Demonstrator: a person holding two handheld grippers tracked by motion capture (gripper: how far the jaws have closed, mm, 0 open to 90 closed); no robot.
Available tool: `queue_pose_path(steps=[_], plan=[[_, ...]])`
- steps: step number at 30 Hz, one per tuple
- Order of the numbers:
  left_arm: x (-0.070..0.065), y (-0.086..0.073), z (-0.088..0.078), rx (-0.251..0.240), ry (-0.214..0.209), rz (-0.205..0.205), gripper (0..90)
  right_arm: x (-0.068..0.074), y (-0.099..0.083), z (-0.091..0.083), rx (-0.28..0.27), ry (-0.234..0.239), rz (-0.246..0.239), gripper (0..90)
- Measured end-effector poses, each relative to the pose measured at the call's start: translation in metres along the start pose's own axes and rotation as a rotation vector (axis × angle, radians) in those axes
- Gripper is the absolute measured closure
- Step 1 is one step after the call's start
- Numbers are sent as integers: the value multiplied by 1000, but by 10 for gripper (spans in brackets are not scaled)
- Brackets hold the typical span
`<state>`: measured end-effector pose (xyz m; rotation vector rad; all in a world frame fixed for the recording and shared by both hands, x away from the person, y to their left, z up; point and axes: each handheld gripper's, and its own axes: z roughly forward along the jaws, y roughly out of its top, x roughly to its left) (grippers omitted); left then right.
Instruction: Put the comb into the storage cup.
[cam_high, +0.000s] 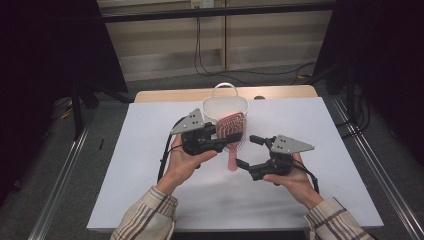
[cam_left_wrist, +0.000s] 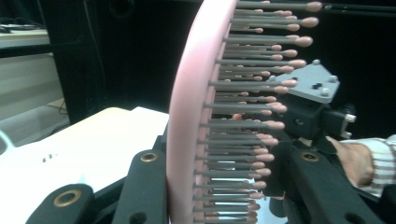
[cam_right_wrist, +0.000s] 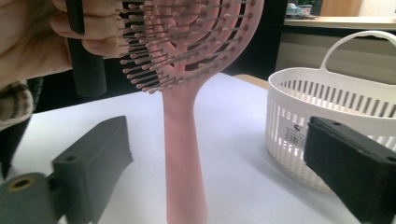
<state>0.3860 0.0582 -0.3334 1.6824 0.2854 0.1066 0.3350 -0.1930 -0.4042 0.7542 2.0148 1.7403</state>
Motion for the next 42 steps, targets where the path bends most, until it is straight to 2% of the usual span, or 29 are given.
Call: queue_pose_path(steps=[5,9,13,16,23,34,36,38,40,42], plan=[[1,0,-2,-4,12,2,630,2,0,0,-12,-32,3,12],[1,1,-5,1,20,8,630,3,0,-1,-15,-35,-15,16],[2,2,-8,-6,27,11,630,4,-1,-4,-9,-66,-9,12],[2,3,-10,-9,37,14,631,4,-2,-8,-17,-73,-25,16],[3,4,-13,2,47,9,630,0,-5,-18,-13,-150,-27,16],[8,8,-25,-23,77,-2,630,-7,-13,-47,-44,-271,-16,9],[9,8,-27,-26,95,1,630,-8,-14,-52,-49,-289,-20,9],[10,9,-29,-25,114,-1,631,-8,-16,-58,-57,-328,-31,11],[11,10,-32,-28,119,-8,631,-8,-18,-64,-70,-332,-35,9],[12,10,-33,-35,131,-7,631,-8,-20,-68,-64,-359,-33,9]])
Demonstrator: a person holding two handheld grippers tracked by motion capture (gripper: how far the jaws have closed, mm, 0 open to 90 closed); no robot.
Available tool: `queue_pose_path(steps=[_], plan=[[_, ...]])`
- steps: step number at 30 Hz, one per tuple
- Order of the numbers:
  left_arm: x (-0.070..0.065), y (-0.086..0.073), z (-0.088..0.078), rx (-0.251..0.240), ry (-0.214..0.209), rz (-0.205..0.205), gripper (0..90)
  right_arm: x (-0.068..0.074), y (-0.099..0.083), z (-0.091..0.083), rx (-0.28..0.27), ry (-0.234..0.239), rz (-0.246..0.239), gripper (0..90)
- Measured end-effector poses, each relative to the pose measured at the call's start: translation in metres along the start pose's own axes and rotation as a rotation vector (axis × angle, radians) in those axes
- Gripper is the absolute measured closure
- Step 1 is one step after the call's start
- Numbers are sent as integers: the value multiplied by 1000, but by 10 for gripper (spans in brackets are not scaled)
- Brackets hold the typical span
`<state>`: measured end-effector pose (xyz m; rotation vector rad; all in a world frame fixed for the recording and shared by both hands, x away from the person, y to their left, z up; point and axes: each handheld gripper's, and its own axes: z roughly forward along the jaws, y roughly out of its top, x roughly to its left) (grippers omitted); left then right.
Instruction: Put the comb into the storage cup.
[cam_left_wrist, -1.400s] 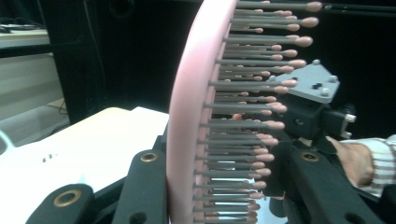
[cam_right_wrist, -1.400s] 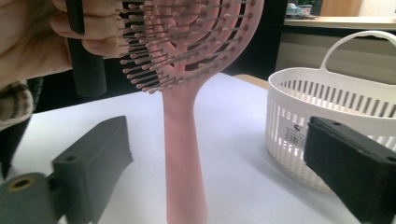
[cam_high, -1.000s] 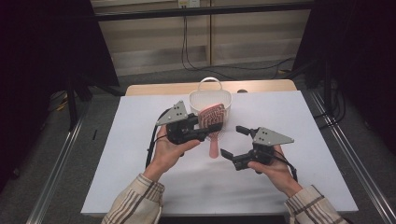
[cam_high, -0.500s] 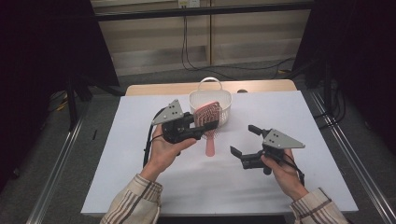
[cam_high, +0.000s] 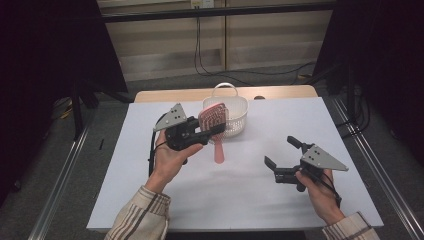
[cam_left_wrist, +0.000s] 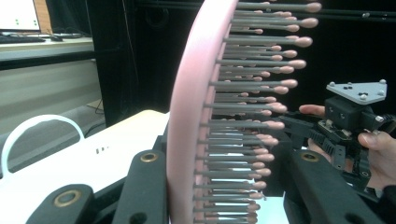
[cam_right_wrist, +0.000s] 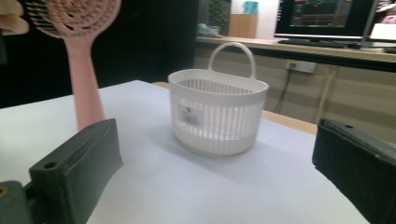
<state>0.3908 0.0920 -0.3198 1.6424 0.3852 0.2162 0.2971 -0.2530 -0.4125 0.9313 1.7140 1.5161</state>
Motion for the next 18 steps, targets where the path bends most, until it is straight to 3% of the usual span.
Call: queue_pose_path(steps=[2,5,7,18], plan=[[1,1,-2,-6,1,-1,630,-1,-1,-4,-5,-14,1,9],[0,3,-3,16,29,41,631,-4,-3,-10,-9,-11,3,9],[1,4,-3,3,14,20,631,-5,-5,-14,-3,-22,2,9],[8,11,-10,-17,53,32,631,-13,-14,-40,1,-80,14,3]])
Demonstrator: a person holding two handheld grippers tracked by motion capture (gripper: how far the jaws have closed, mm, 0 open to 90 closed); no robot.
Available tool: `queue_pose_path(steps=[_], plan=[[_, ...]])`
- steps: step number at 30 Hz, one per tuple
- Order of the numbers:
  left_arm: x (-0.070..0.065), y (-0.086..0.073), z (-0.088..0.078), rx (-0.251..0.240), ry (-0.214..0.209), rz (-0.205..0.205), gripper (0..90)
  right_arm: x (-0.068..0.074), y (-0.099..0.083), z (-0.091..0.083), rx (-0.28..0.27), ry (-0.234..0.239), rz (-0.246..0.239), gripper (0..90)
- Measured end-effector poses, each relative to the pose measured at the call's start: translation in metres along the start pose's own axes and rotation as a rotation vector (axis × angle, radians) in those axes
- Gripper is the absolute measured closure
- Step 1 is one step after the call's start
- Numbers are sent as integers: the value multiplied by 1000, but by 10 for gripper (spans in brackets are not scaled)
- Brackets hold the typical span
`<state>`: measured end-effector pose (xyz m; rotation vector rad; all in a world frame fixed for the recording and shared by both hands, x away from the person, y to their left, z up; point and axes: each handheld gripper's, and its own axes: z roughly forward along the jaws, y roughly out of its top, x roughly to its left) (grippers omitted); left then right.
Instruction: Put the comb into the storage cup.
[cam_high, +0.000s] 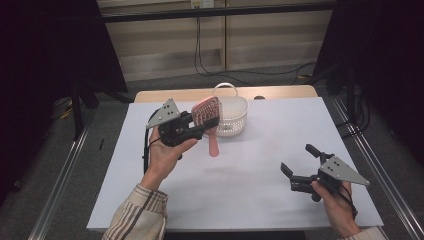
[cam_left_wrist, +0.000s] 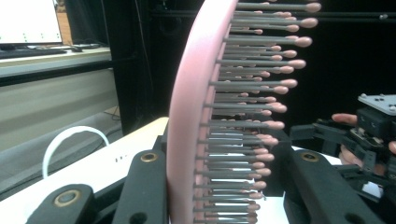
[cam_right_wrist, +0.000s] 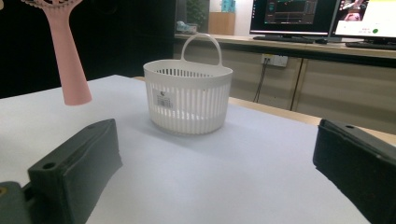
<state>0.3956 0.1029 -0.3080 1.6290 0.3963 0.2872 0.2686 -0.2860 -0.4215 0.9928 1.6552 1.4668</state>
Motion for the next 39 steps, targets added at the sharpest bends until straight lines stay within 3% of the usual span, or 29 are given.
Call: queue_pose_path(steps=[6,14,17,19,23,33,39], plan=[[4,-3,4,4,20,-6,631,-3,-5,-7,4,-26,2,1],[8,11,9,-13,36,11,631,-5,-7,-14,-6,-39,12,0],[14,14,11,-28,28,-9,631,-5,-8,-15,-6,-45,24,0],[17,13,13,-24,51,-11,631,-6,-9,-15,0,-39,42,0],[24,13,16,-26,72,-23,631,-6,-9,-14,-3,-42,34,0],[28,30,23,-22,95,18,631,-5,-10,-13,0,-41,24,0],[31,38,31,-41,123,23,631,-5,-10,-12,1,-33,17,0]])
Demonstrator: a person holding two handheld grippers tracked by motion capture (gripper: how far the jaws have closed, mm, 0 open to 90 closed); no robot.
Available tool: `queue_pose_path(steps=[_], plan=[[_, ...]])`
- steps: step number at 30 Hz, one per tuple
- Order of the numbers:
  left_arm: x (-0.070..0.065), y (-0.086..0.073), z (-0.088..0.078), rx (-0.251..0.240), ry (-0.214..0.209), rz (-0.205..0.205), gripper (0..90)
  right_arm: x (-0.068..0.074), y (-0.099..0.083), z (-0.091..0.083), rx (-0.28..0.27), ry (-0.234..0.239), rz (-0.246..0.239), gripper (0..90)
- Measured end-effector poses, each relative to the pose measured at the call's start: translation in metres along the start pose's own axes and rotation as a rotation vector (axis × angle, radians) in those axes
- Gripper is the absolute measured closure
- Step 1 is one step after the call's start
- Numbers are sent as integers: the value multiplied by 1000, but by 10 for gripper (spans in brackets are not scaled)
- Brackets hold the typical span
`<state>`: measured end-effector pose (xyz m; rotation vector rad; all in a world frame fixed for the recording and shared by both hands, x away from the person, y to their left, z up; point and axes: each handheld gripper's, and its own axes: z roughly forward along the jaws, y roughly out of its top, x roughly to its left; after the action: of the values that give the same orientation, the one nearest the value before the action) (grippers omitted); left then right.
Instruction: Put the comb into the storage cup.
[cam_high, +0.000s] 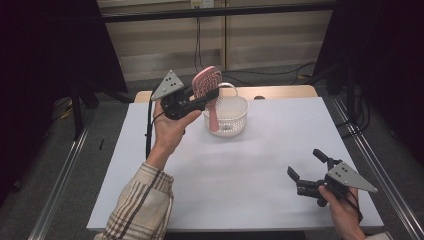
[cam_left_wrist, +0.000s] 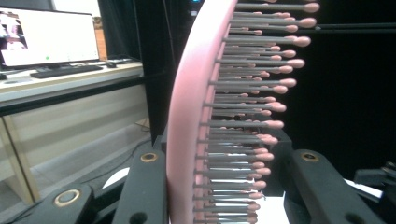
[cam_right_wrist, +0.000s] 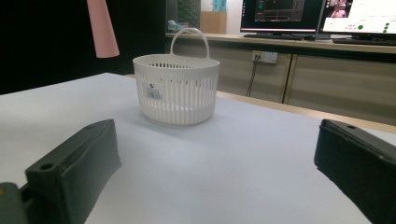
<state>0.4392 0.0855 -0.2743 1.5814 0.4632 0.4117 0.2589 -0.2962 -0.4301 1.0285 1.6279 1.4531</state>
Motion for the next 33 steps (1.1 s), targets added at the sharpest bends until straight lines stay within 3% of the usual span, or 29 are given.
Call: queue_pose_path(steps=[7,23,33], plan=[[4,-1,8,10,10,-6,631,1,0,1,0,4,0,0],[8,14,27,-3,28,55,631,1,0,0,-5,5,9,0],[12,21,41,-7,37,58,631,1,0,0,-3,14,13,0]])
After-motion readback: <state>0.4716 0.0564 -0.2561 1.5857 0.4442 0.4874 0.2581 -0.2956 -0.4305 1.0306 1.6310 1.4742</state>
